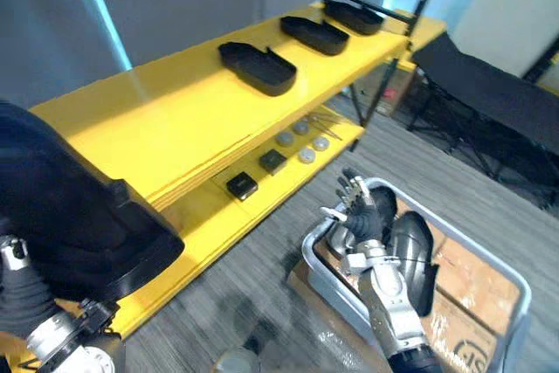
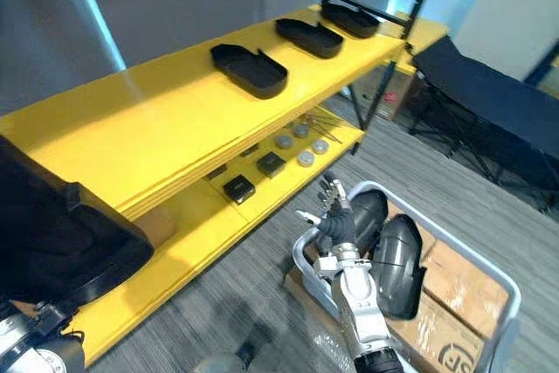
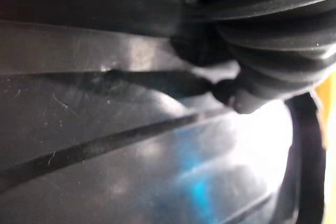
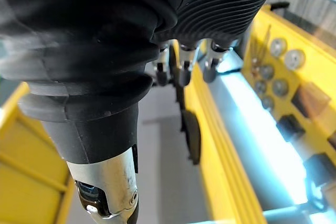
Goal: Walk over and take plastic housings, then place them on the shelf
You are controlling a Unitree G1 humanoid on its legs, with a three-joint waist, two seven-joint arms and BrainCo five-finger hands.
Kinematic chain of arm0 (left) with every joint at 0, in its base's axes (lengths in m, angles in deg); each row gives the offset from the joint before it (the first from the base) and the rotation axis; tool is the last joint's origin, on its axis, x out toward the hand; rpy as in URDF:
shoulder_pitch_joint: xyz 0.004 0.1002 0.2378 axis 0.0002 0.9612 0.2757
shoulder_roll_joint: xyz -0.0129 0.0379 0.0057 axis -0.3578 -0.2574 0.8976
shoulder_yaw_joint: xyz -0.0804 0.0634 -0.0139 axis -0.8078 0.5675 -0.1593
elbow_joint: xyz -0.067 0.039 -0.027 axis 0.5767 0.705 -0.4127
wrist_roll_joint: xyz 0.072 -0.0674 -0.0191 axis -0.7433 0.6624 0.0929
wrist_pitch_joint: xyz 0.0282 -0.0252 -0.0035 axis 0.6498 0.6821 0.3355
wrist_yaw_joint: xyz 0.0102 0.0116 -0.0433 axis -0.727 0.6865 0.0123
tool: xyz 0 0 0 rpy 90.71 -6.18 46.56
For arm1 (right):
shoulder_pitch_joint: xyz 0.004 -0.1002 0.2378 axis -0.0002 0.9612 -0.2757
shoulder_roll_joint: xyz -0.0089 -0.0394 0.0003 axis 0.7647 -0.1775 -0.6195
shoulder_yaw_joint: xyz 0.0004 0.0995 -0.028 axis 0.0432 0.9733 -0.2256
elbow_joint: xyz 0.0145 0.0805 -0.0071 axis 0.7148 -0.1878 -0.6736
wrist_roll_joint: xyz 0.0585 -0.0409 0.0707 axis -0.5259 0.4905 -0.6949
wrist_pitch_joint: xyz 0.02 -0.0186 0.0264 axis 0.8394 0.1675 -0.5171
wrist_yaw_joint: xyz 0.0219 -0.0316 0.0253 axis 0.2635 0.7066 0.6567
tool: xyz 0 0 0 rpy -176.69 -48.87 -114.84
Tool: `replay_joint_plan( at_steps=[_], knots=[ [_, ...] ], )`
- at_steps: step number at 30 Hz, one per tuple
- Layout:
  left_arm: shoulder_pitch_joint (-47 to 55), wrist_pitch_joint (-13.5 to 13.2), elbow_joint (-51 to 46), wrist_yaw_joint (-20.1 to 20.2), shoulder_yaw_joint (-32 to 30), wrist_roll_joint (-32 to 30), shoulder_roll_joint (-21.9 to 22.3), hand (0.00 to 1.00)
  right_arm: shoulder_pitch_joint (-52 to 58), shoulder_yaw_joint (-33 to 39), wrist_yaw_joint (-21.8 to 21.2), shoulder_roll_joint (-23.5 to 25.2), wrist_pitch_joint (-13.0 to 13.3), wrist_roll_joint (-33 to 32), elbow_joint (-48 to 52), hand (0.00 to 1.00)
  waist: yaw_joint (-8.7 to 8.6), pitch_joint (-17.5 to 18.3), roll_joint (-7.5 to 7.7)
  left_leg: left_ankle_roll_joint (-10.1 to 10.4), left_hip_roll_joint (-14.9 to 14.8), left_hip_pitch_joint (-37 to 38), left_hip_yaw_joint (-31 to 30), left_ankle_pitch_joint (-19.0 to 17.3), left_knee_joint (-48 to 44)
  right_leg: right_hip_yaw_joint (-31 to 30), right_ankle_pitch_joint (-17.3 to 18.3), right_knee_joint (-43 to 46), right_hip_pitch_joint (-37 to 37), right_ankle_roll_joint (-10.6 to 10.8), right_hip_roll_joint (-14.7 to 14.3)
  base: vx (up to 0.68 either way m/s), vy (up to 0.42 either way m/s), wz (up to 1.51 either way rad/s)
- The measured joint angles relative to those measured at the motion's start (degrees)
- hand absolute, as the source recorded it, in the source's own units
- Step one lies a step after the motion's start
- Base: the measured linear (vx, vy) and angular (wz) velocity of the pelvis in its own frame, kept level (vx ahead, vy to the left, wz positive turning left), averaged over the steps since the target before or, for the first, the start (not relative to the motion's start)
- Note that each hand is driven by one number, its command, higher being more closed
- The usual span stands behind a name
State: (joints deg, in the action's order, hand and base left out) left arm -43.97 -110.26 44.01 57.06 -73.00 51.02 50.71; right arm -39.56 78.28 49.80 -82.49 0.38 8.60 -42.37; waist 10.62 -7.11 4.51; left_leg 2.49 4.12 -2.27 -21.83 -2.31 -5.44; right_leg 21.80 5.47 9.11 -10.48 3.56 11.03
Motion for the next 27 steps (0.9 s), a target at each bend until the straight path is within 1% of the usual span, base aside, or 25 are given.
replay_joint_plan(
  at_steps=[1,3,4,5,6,7,8,9,10,11,12,13,14,15,16,17,18,19,20,21,22,23,24,26,27],
  knots=[
    [0.6,0.1,0.0,0.0,0.2,0.0,0.3,1.00,-0.2,0.4,-0.2,-0.5,0.0,0.0,0.0,0.00,0.16,-0.2,-0.36,0.0,-0.1,-0.2,0.0,0.0,-0.5,0.0,0.0,0.0,-0.3,0.0,-0.2,0.06,-0.111,0.17],
    [2.7,0.1,-0.3,0.2,0.2,0.3,0.4,1.00,-0.2,2.6,-1.3,-1.4,0.0,0.0,0.0,0.00,0.25,-1.2,-2.20,0.7,-0.5,-1.0,0.4,0.2,-1.3,0.6,0.5,0.0,-0.6,0.7,-0.7,0.01,-0.055,0.14],
    [2.7,0.1,-0.4,0.8,0.2,1.0,0.4,1.00,0.0,3.4,-1.3,-1.4,0.0,0.1,0.0,0.00,-0.03,-1.2,-2.39,1.1,-0.4,-1.6,1.0,0.4,-1.2,1.5,0.7,-0.2,-0.9,1.0,-0.6,-0.01,-0.046,0.61],
    [2.4,0.0,-0.5,2.5,0.5,2.0,0.4,1.00,0.9,5.3,-1.2,-1.3,0.0,0.1,0.2,0.00,-1.50,-1.3,-2.73,0.6,-1.3,-2.8,7.6,0.1,-0.9,4.8,0.8,-0.7,-2.3,1.2,-0.4,-0.03,-0.042,1.22],
    [1.0,-0.7,-0.2,4.9,1.6,3.2,0.0,1.00,2.6,7.8,-0.8,-0.8,-0.1,0.1,0.6,0.00,-2.89,-1.5,-3.15,-2.2,-4.6,-3.8,18.8,-1.6,-1.7,9.4,0.8,-0.6,-4.1,1.2,-0.9,-0.04,-0.047,1.53],
    [0.1,-1.0,-0.1,6.1,2.9,4.0,-0.5,1.00,4.0,9.3,-0.3,-0.8,-0.1,0.2,1.6,0.00,-3.75,-1.5,-3.15,-3.5,-6.4,-3.9,25.5,-1.5,-2.2,11.8,0.8,-0.1,-5.0,1.2,-1.0,-0.03,-0.050,1.99],
    [-1.0,-2.0,1.2,7.8,6.0,4.6,-1.4,1.00,7.2,11.8,0.5,-0.9,-0.1,0.2,3.6,0.00,-5.53,-1.2,-2.97,-7.1,-9.0,-3.6,35.9,-1.1,-2.4,16.4,0.8,1.8,-6.5,1.2,0.0,0.03,0.019,2.01],
    [-2.1,-2.4,2.4,9.2,8.6,4.7,-1.9,1.00,9.2,13.8,1.4,-1.2,0.2,0.3,4.9,0.00,-7.26,-0.8,-3.31,-9.3,-10.7,-3.0,42.7,0.2,-2.5,19.0,1.2,5.7,-6.3,1.7,1.3,0.06,0.079,2.37],
    [-3.9,-2.4,3.6,10.1,11.8,4.6,-1.8,1.00,10.3,16.8,1.9,-2.3,0.6,0.4,5.8,0.00,-9.13,-1.1,-4.99,-6.5,-11.5,-2.6,45.2,4.4,-2.0,20.0,4.9,15.3,-3.9,2.8,4.5,0.05,0.101,1.65],
    [-4.9,-2.4,4.1,10.4,12.9,4.6,-1.9,1.00,10.5,17.3,1.9,-2.6,0.7,0.7,5.8,0.00,-9.36,-1.5,-5.52,-5.5,-11.0,-2.6,44.1,4.8,-1.8,19.2,7.7,15.9,-2.9,3.5,5.4,-0.01,0.075,1.02],
    [-6.2,-2.3,4.8,10.3,13.3,4.5,-2.2,1.00,9.6,16.8,1.8,-2.3,0.8,1.3,6.0,0.00,-9.20,-2.0,-4.89,-4.8,-9.8,-2.0,44.5,5.2,-1.1,17.4,7.5,10.5,-0.6,3.1,6.0,-0.03,0.025,0.18],
    [-6.8,-2.3,5.6,10.2,13.1,4.4,-2.9,1.00,9.2,16.0,1.5,-1.7,1.6,1.3,6.2,0.00,-9.12,-2.6,-3.84,-2.1,-8.7,-1.6,45.2,4.2,-1.8,16.6,6.2,8.6,-0.2,4.3,6.8,-0.02,0.018,-0.11],
    [-6.6,-2.2,6.1,10.2,13.4,4.4,-2.9,1.00,9.3,15.7,1.4,-1.5,1.8,1.2,6.2,0.00,-8.58,-2.5,-4.00,-1.5,-9.0,-1.7,44.9,3.8,-2.6,15.7,6.2,7.7,-0.3,4.3,6.5,0.02,-0.008,-0.54],
    [-5.1,-2.1,6.2,10.0,13.7,4.1,-3.0,1.00,9.2,15.1,0.9,-1.2,2.0,1.0,6.2,0.00,-8.02,-2.7,-3.97,-0.3,-9.5,-1.8,44.0,2.0,-5.1,13.5,6.0,6.0,-0.3,4.5,6.0,0.02,0.022,-0.87],
    [-3.0,-2.1,6.2,9.3,13.4,3.9,-3.0,1.00,9.0,14.4,-0.1,-1.3,2.5,0.9,6.2,0.00,-7.41,-2.7,-3.93,0.6,-9.7,-2.4,38.6,0.1,-8.7,10.7,6.0,5.0,-0.2,4.6,5.9,0.00,0.035,-1.07],
    [-2.1,-2.1,6.1,8.9,13.0,3.9,-3.0,1.00,8.7,13.7,-0.5,-1.5,2.6,0.9,6.2,0.00,-7.08,-2.6,-4.37,1.0,-9.7,-2.8,34.5,-0.9,-10.5,9.1,5.9,4.7,0.2,4.9,5.7,-0.04,0.071,-1.26],
    [-0.8,-2.1,6.1,8.2,12.4,4.1,-3.0,1.00,7.8,12.9,-1.7,-2.0,2.8,0.9,6.1,0.00,-6.35,-2.5,-5.10,2.4,-10.1,-2.9,29.6,-3.4,-12.4,6.1,5.8,4.2,1.0,5.2,4.8,-0.04,0.072,-1.13],
    [-0.1,-2.1,5.9,7.8,11.9,4.1,-3.0,1.00,7.3,12.6,-2.6,-2.2,2.9,0.9,6.1,0.00,-6.23,-2.0,-6.04,3.4,-10.7,-2.8,28.1,-5.4,-12.8,4.6,5.6,3.9,1.7,5.5,4.2,-0.02,0.184,-1.09],
    [0.1,-2.0,5.9,7.1,11.0,4.0,-3.2,1.00,6.6,11.9,-3.6,-2.0,2.9,0.9,5.4,0.00,-6.55,-1.6,-6.26,3.8,-10.8,-2.6,28.9,-6.6,-12.8,3.1,4.9,3.5,2.3,6.2,4.2,0.00,0.205,-0.65],
    [-0.3,-1.6,5.5,6.6,10.8,4.0,-3.3,1.00,6.7,11.0,-4.5,-1.5,2.9,1.0,5.2,0.00,-7.01,-1.3,-6.09,3.5,-10.4,-2.6,29.5,-6.6,-12.2,2.8,3.8,2.6,2.5,6.5,4.6,0.01,0.198,-0.37],
    [-0.4,-1.3,5.4,6.5,10.9,4.0,-3.4,1.00,7.0,10.6,-5.0,-1.2,2.9,1.0,5.2,0.00,-7.03,-1.4,-5.52,3.2,-10.2,-2.6,29.7,-6.3,-11.7,2.8,3.4,2.1,2.5,6.8,4.8,0.02,0.087,-0.07],
    [-0.8,-0.8,5.1,6.2,11.3,3.8,-3.5,1.00,7.2,9.5,-5.3,-0.4,2.7,1.0,4.8,0.00,-7.05,-1.2,-4.51,2.9,-9.3,-2.6,29.8,-5.5,-10.4,3.1,2.4,1.3,2.6,6.9,5.1,0.05,0.057,0.13],
    [-0.9,-0.3,4.9,6.2,11.7,3.5,-3.5,1.00,7.2,8.6,-5.4,0.3,2.5,1.1,4.5,0.00,-7.07,-1.3,-3.79,2.6,-8.5,-2.7,29.5,-4.8,-9.3,3.6,2.1,1.2,2.6,6.7,5.7,0.06,0.051,0.21],
    [-0.9,-0.1,4.6,6.0,12.4,3.3,-3.4,1.00,7.1,7.1,-5.4,0.7,2.3,1.3,3.8,0.00,-6.85,-1.5,-3.47,2.4,-7.3,-3.0,28.5,-4.5,-8.9,5.0,1.9,1.5,2.4,6.7,6.5,0.05,0.056,0.34],
    [-0.4,-0.1,3.7,5.9,12.7,3.1,-3.1,1.00,7.0,6.4,-5.2,0.9,2.3,1.8,3.4,0.00,-6.30,-1.7,-3.48,2.4,-6.9,-3.0,28.5,-4.5,-9.0,5.1,1.9,2.0,2.3,6.7,7.1,0.04,0.064,0.28]
  ],
)
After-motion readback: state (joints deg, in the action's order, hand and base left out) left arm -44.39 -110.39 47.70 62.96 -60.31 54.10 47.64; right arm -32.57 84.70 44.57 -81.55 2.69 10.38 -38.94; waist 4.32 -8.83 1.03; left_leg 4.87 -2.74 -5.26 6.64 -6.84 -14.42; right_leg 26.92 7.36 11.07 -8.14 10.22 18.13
